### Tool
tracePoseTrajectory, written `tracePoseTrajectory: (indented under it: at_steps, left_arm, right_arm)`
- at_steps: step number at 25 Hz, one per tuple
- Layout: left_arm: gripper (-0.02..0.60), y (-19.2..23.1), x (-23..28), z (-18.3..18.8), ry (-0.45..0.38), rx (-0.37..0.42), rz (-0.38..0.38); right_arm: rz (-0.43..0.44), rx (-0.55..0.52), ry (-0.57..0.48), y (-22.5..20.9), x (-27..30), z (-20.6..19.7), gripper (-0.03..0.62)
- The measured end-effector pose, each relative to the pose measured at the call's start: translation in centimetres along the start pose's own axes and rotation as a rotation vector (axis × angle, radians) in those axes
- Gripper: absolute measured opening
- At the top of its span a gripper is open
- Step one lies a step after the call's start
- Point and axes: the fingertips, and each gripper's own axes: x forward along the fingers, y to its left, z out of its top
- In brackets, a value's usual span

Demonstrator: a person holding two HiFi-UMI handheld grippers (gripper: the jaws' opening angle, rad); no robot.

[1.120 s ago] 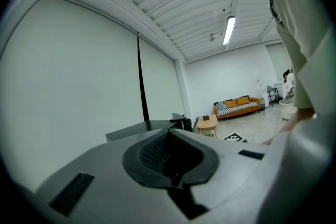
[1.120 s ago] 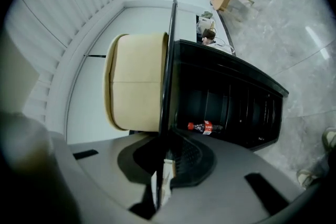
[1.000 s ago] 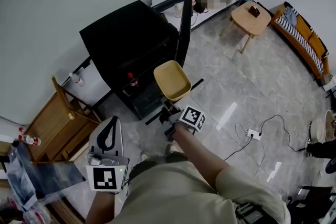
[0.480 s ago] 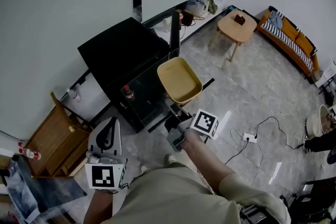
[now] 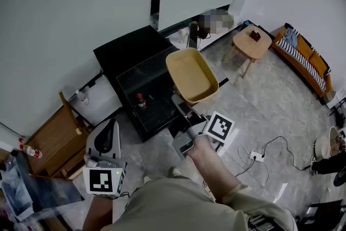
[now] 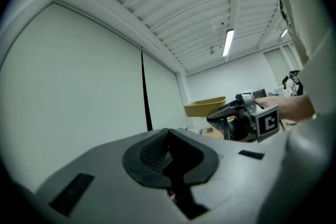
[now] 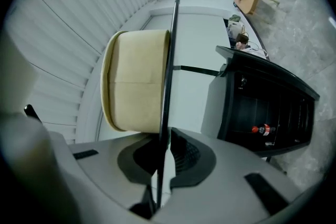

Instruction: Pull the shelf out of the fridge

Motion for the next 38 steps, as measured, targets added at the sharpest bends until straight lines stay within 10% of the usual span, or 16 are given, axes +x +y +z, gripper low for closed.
tracePoseTrajectory:
  at_steps: [38]
  left_arm:
    - [0.006,3.9,2.2,-3.4,0.097,0.0,0.102]
  right_arm:
    - [-0.063,0.174,0.158,-6.6,6.5,-4.2,0.008]
